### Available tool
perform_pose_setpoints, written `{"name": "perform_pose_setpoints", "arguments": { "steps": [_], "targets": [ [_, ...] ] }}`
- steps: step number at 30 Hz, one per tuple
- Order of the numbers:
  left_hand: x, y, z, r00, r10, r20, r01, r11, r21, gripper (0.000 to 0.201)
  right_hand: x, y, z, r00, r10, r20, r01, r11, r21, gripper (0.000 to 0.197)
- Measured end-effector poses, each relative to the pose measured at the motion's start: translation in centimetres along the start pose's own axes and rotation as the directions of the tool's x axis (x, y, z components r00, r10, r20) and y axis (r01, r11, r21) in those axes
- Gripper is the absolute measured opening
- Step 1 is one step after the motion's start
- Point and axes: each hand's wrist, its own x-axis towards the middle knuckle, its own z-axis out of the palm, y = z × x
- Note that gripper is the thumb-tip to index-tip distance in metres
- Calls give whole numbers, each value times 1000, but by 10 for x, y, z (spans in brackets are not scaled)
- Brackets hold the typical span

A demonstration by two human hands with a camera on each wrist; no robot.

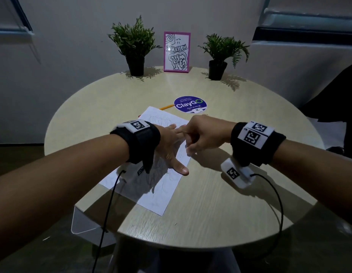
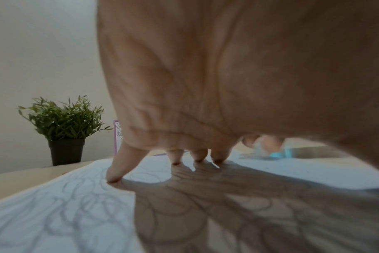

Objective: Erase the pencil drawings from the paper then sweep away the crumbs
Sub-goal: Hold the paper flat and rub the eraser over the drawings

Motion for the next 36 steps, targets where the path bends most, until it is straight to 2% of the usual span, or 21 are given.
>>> {"name": "perform_pose_setpoints", "arguments": {
  "steps": [2, 4, 6, 11, 13, 17, 22, 28, 30, 33, 34, 36],
  "targets": [
    [0, -3, 6, 1000, 4, 5, -4, 1000, 27, 131, 1, 11, -8, 991, 55, -119, -63, 996, -60, 18],
    [-7, -7, 12, 1000, 20, 20, -21, 998, 52, 133, -2, 21, -14, 977, 97, -192, -110, 992, -61, 17],
    [-16, -10, 14, 999, 38, -7, -37, 999, 22, 124, -6, 24, -13, 978, 105, -178, -113, 993, -39, 13],
    [-9, -11, 3, 979, 60, -197, -63, 998, -9, 88, -7, 22, -3, 990, 86, -109, -93, 994, -63, 5],
    [-3, -5, -1, 974, 38, -225, -50, 998, -46, 85, -4, 22, -4, 990, 93, -110, -102, 991, -84, 5],
    [4, 1, -5, 984, 43, -173, -58, 994, -88, 103, 1, 22, -7, 980, 147, -132, -159, 984, -81, 9],
    [6, 0, -7, 997, 38, -68, -40, 999, -27, 105, 5, 17, -7, 972, 147, -185, -175, 974, -145, 20],
    [-3, 5, -8, 997, 59, -53, -60, 998, -15, 94, -5, 0, 0, 1000, 16, -4, -16, 996, -92, 17],
    [0, 3, -6, 997, 64, -37, -64, 998, 0, 104, -2, 7, -4, 999, 43, -34, -46, 994, -103, 17],
    [6, -1, -4, 999, 46, -14, -46, 999, 18, 117, 5, 26, -13, 976, 137, -170, -160, 979, -130, 21],
    [6, -1, -4, 999, 43, -15, -43, 999, 20, 117, 5, 28, -13, 972, 144, -187, -169, 978, -125, 21],
    [3, 1, -5, 999, 49, -20, -48, 999, 19, 114, 1, 19, -9, 985, 95, -142, -110, 988, -105, 18]
  ]
}}
